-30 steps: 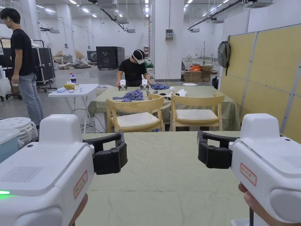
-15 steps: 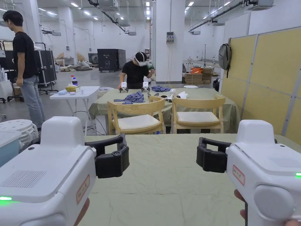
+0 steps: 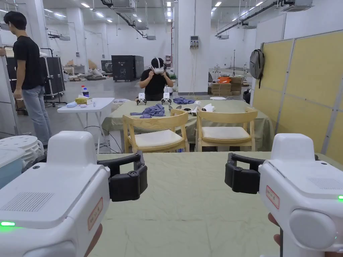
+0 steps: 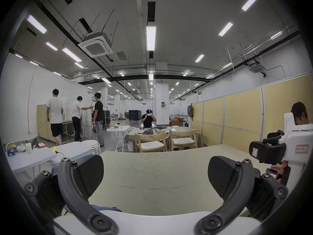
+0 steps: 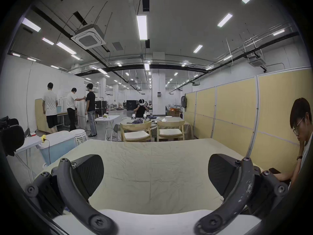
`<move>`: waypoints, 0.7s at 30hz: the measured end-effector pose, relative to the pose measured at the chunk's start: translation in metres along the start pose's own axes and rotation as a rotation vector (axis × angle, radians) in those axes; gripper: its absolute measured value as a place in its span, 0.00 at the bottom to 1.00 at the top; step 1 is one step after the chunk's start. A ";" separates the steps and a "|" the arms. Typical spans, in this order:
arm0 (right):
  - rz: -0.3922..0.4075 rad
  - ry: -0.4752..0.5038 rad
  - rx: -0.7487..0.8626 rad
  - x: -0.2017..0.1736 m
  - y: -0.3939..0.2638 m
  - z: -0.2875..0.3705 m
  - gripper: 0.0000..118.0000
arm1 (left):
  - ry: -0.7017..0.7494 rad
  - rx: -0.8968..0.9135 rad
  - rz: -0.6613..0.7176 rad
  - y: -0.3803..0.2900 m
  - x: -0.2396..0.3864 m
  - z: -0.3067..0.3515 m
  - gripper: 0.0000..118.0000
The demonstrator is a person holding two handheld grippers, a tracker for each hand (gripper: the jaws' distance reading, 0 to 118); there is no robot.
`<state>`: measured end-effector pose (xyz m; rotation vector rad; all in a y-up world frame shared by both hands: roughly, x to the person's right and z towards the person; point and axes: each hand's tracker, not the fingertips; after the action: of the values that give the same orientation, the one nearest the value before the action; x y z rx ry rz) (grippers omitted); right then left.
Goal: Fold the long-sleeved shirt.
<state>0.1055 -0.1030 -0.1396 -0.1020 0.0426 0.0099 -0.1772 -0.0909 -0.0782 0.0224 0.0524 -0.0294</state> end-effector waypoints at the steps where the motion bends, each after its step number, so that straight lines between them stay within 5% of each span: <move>1: -0.002 0.003 -0.005 0.000 0.000 0.000 1.00 | -0.001 -0.001 0.001 0.000 0.000 0.000 1.00; 21: 0.002 0.039 0.066 -0.008 0.002 0.012 1.00 | 0.002 0.001 -0.012 0.001 0.000 0.003 1.00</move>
<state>0.0983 -0.0995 -0.1280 -0.0360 0.0815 0.0081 -0.1770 -0.0895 -0.0755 0.0236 0.0549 -0.0412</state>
